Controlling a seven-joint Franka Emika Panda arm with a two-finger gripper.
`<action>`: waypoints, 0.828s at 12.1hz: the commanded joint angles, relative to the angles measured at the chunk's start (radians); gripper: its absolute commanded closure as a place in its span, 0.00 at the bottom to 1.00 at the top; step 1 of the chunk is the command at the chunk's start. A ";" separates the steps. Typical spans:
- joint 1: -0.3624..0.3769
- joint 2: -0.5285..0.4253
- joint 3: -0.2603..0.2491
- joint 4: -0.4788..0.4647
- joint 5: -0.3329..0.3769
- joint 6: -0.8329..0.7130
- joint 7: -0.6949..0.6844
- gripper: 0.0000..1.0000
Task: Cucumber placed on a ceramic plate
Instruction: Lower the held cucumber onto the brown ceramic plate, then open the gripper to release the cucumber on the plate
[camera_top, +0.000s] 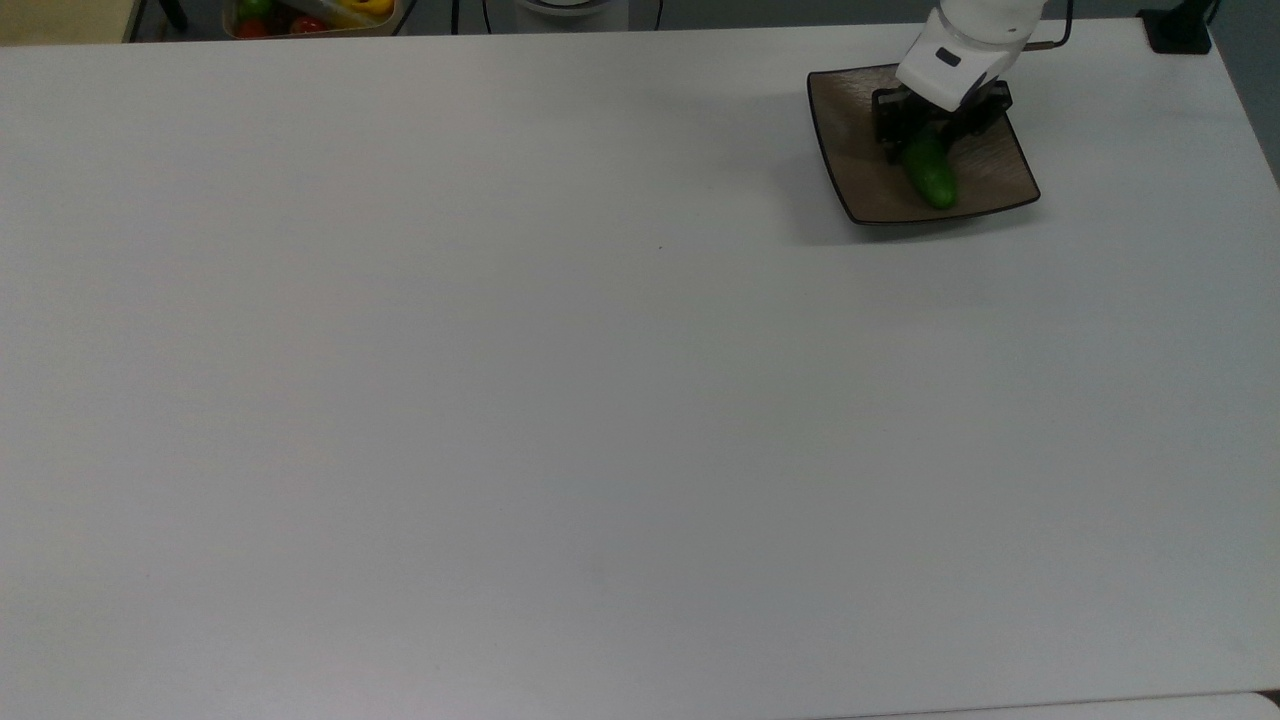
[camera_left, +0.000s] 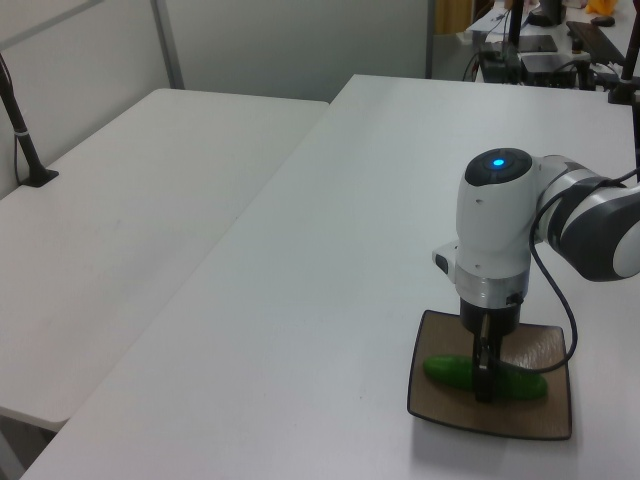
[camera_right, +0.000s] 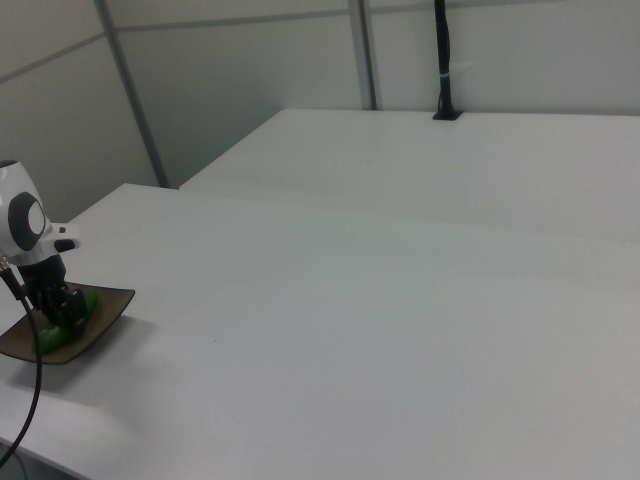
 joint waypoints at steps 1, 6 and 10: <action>0.014 -0.020 -0.008 -0.009 -0.018 0.014 0.036 0.00; -0.035 -0.134 -0.009 0.103 -0.018 -0.186 0.033 0.00; -0.165 -0.295 -0.009 0.192 0.005 -0.420 0.027 0.00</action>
